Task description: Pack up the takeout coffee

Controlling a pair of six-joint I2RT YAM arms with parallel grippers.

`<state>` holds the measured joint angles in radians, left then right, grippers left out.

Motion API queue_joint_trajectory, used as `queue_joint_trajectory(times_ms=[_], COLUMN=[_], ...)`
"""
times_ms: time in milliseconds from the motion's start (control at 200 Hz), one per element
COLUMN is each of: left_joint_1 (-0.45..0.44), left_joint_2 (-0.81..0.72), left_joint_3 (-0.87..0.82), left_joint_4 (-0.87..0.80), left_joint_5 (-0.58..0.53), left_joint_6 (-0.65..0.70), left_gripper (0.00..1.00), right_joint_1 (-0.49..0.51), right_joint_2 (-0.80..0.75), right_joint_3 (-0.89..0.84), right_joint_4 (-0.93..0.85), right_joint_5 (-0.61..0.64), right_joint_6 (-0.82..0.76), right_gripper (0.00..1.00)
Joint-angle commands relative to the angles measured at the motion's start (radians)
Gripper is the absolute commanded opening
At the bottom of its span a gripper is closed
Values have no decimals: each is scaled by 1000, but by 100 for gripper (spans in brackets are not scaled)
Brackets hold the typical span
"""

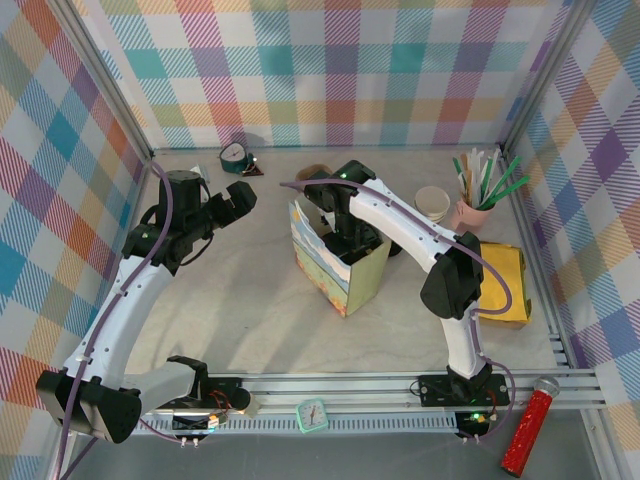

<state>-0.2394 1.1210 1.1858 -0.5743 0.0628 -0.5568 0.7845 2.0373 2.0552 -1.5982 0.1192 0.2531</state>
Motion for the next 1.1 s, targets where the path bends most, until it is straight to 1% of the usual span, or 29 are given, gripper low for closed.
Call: queue_joint_trajectory(times_ms=[0, 1095], left_joint_1=[8, 8], left_joint_2=[-11, -3], left_joint_3=[8, 6], left_joint_4=[3, 8], left_joint_5=[15, 15], left_joint_6=[1, 3], left_gripper=[100, 100], right_joint_1=[-8, -13], right_joint_2=[0, 18], right_joint_3=[27, 65], right_joint_4=[-24, -36], right_joint_5=[-3, -3], right_joint_6=[-8, -15], right_gripper=[70, 70])
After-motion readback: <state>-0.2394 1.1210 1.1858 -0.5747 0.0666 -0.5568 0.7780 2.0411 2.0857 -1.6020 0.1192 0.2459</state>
